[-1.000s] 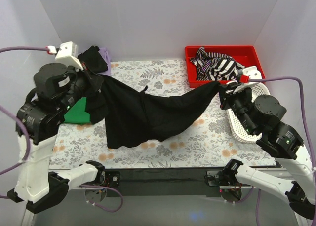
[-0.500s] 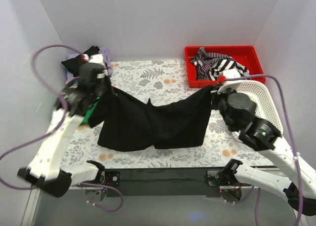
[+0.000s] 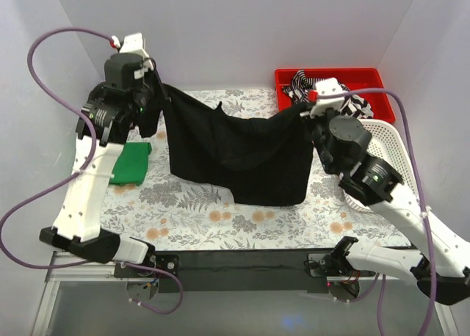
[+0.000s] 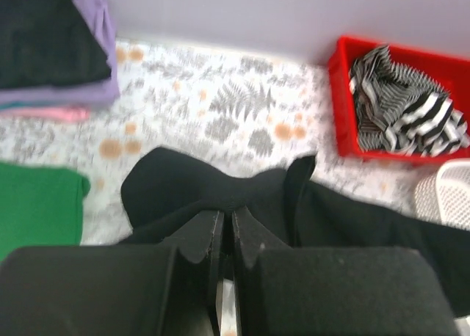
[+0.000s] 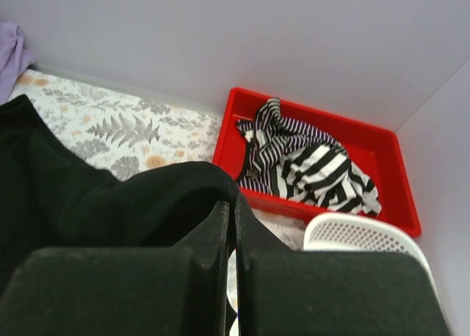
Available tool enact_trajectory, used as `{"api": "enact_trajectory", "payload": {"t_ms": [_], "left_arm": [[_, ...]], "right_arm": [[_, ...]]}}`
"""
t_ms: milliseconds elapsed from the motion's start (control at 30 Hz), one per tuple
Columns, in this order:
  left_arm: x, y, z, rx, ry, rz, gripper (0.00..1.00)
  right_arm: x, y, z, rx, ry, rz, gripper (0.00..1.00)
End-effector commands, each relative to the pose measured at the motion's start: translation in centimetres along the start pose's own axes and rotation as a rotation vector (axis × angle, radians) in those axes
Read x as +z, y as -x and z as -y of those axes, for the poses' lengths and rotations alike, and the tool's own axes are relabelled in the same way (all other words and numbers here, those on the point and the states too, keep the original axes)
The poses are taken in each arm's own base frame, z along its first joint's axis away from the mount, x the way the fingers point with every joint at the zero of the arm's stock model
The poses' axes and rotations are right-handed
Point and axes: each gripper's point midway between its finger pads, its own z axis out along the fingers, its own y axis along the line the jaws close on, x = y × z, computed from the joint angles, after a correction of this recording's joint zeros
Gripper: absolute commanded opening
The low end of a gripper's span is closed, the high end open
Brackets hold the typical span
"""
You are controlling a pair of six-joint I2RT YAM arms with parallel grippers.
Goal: Fold and stack the t-shirts
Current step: Flatten the tshirt out
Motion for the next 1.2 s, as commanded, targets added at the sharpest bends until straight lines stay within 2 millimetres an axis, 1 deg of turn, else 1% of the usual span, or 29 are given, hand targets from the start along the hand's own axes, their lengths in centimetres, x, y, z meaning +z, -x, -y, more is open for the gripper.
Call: {"api": "enact_trajectory", "payload": {"t_ms": [0, 33, 67, 100, 133, 167, 200, 233, 300, 333, 400, 433, 467, 533, 567, 600, 667, 733, 767, 800, 867, 900, 967, 1000, 1033, 1067, 1100, 1133, 1167], "left_arm": [[6.4, 0.6, 1.0, 0.018, -0.07, -0.058, 0.0], [7.9, 1.2, 0.0, 0.0, -0.05, -0.065, 0.0], [7.6, 3.7, 0.5, -0.011, -0.07, -0.019, 0.0], [11.7, 2.1, 0.3, -0.001, -0.063, -0.092, 0.0], [12.6, 3.0, 0.0, -0.017, -0.085, -0.088, 0.0], [13.9, 2.9, -0.2, -0.025, -0.095, -0.11, 0.0], [15.5, 3.9, 0.0, -0.027, -0.117, -0.088, 0.0], [16.5, 4.5, -1.2, -0.059, -0.122, -0.079, 0.0], [17.6, 6.2, -1.6, -0.095, -0.183, -0.029, 0.0], [17.8, 6.3, -2.9, -0.142, -0.2, -0.031, 0.0], [17.3, 8.0, -2.4, -0.159, -0.307, 0.023, 0.0], [16.6, 8.1, -4.1, -0.18, -0.306, 0.038, 0.0], [15.5, 10.0, -2.9, -0.17, -0.405, 0.107, 0.0], [14.2, 11.2, -3.1, -0.16, -0.449, 0.153, 0.0], [12.4, 12.9, -2.3, -0.124, -0.479, 0.217, 0.0], [11.5, 13.6, -1.9, -0.109, -0.495, 0.24, 0.0], [8.8, 14.9, -0.7, -0.046, -0.548, 0.304, 0.0], [7.3, 15.2, -0.5, -0.03, -0.551, 0.338, 0.0], [8.3, 13.6, -0.9, -0.034, -0.548, 0.321, 0.0], [5.9, 14.2, -0.4, -0.018, -0.56, 0.366, 0.0], [5.9, 12.6, -0.9, -0.046, -0.534, 0.32, 0.0], [5.0, 11.7, -0.8, -0.042, -0.536, 0.299, 0.0], [4.0, 9.5, -0.8, -0.077, -0.539, 0.253, 0.0], [5.3, 5.9, -1.6, -0.119, -0.522, 0.17, 0.0], [3.2, 5.5, -1.5, -0.128, -0.512, 0.188, 0.0], [3.3, 3.5, -2.2, -0.161, -0.481, 0.141, 0.0], [3.8, 0.4, -3.0, -0.206, -0.447, 0.079, 0.0], [2.4, -0.6, -3.1, -0.24, -0.434, 0.073, 0.0], [1.9, -2.3, -3.2, -0.263, -0.427, 0.032, 0.0]], "right_arm": [[3.7, 3.8, -0.8, -0.042, -0.031, 0.082, 0.01], [6.0, 3.3, -1.0, -0.064, -0.045, 0.052, 0.01], [7.0, 3.2, -0.9, -0.065, -0.048, 0.033, 0.01], [7.8, 4.8, -0.7, -0.028, -0.033, 0.062, 0.01], [10.0, 3.9, -0.2, -0.022, -0.059, 0.031, 0.01], [11.2, 4.2, -0.2, -0.024, -0.055, 0.029, 0.01], [11.6, 7.0, 0.2, -0.011, -0.045, 0.066, 0.01], [14.5, 5.5, 0.0, -0.044, -0.062, 0.014, 0.01], [17.0, 6.6, 0.1, -0.051, -0.052, -0.001, 0.01], [19.0, 7.5, 0.2, -0.053, -0.065, -0.008, 0.01], [20.6, 7.9, 0.2, -0.048, -0.056, 0.004, 0.01], [21.2, 8.6, 0.4, -0.032, -0.051, 0.024, 0.01], [21.4, 9.0, 0.0, -0.028, -0.033, 0.04, 0.01], [21.3, 10.6, 0.0, -0.014, -0.018, 0.101, 0.01], [21.4, 10.7, 0.0, -0.011, -0.015, 0.113, 0.01], [21.1, 11.3, -0.2, -0.009, 0.008, 0.133, 0.01], [21.1, 11.0, -0.5, -0.021, 0.039, 0.133, 0.01], [20.5, 11.0, -0.2, -0.009, 0.052, 0.141, 0.01], [20.3, 10.8, -0.4, -0.005, 0.071, 0.142, 0.01], [20.7, 8.6, -1.2, -0.008, 0.101, 0.095, 0.01], [19.4, 7.5, -1.5, 0.021, 0.134, 0.064, 0.01], [18.4, 4.8, -1.9, 0.024, 0.154, 0.007, 0.01], [16.8, 2.3, -3.0, 0.06, 0.21, -0.027, 0.01], [14.9, 0.3, -3.2, 0.065, 0.235, -0.057, 0.01], [13.9, -1.3, -3.5, 0.072, 0.253, -0.083, 0.01], [12.6, -2.1, -4.2, 0.102, 0.297, -0.097, 0.01], [10.3, -1.7, -4.1, 0.114, 0.331, -0.081, 0.01], [9.3, -5.6, -5.1, 0.114, 0.367, -0.157, 0.01], [8.2, -6.5, -5.3, 0.133, 0.38, -0.177, 0.01]]}}
